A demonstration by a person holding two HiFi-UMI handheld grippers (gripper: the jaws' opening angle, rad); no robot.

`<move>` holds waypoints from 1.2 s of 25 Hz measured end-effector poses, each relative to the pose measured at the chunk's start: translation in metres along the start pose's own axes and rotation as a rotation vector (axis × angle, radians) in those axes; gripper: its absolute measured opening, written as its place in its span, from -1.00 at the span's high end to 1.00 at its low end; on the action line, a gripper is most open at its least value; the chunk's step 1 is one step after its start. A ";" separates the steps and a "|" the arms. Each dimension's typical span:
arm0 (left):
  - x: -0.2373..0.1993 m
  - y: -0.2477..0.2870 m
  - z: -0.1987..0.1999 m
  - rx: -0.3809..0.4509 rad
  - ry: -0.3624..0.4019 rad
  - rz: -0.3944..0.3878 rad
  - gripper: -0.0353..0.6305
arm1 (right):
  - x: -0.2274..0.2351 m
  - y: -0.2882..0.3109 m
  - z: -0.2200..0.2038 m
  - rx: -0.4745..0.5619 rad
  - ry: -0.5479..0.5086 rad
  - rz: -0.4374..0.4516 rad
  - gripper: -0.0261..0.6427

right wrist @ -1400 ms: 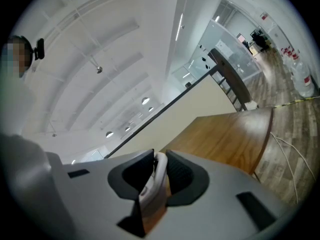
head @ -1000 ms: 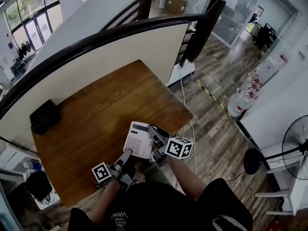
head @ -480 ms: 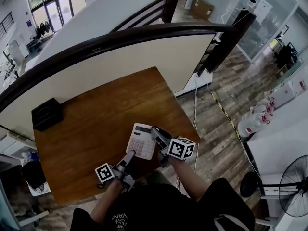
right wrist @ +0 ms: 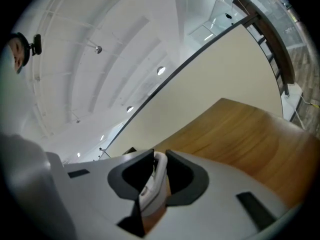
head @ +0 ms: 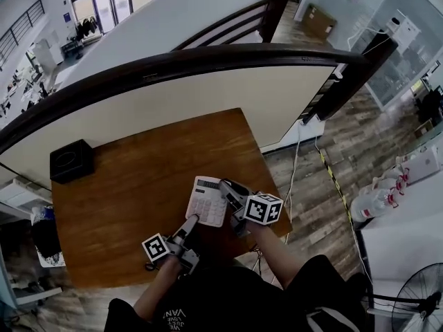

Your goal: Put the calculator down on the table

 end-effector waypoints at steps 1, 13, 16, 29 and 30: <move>-0.003 0.005 0.002 0.012 0.000 0.002 0.74 | 0.005 0.004 0.003 -0.011 -0.004 0.005 0.73; -0.033 0.064 0.025 0.153 -0.024 0.030 0.74 | 0.069 0.048 0.035 -0.119 -0.029 0.037 0.73; -0.039 0.079 0.034 0.188 -0.037 0.036 0.74 | 0.082 0.060 0.046 -0.133 -0.039 0.040 0.73; -0.048 0.145 0.081 0.258 -0.001 0.035 0.75 | 0.127 0.106 0.101 -0.135 -0.107 0.032 0.72; -0.049 0.148 0.084 0.260 0.000 0.038 0.75 | 0.130 0.110 0.103 -0.140 -0.113 0.034 0.72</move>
Point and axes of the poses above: the fingertips, and each gripper's own axes: y forward along the fingers, x to its right, z out of its top, the point moved 4 cm from there along -y, backward along the fingers, and after that the axes turned 7 degrees about -x, right-handed, at the moved point
